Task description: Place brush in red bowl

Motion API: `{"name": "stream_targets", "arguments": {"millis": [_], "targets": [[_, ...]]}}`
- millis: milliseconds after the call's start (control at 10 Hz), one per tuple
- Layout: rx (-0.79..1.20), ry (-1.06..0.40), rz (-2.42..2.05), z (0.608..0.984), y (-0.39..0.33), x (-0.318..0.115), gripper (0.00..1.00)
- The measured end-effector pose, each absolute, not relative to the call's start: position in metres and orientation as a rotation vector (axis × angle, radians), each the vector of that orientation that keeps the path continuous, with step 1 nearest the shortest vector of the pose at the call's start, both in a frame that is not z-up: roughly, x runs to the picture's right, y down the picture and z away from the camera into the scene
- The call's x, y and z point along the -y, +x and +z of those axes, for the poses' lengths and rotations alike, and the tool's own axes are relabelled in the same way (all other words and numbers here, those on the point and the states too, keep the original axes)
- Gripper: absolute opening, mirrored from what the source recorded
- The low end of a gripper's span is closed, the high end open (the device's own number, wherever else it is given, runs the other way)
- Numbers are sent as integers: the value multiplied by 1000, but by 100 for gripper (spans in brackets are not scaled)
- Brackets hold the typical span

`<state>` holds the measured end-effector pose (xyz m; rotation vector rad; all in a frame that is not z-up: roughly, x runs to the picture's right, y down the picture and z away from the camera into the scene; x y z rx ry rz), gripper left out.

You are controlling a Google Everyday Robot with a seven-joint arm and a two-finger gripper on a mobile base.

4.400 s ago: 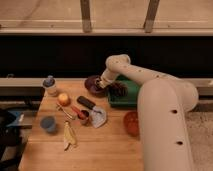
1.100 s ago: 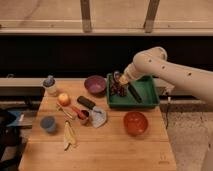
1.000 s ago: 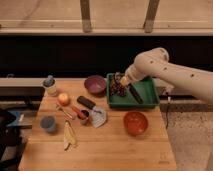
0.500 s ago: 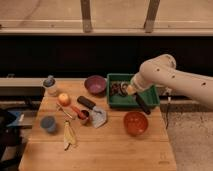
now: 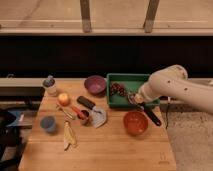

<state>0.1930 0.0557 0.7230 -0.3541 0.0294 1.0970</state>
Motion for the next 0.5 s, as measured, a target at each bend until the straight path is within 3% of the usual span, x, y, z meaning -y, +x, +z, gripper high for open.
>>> {"name": "stream_targets", "arguments": {"millis": [500], "targets": [[-38,-347,1171,709,201,-79,9]]}}
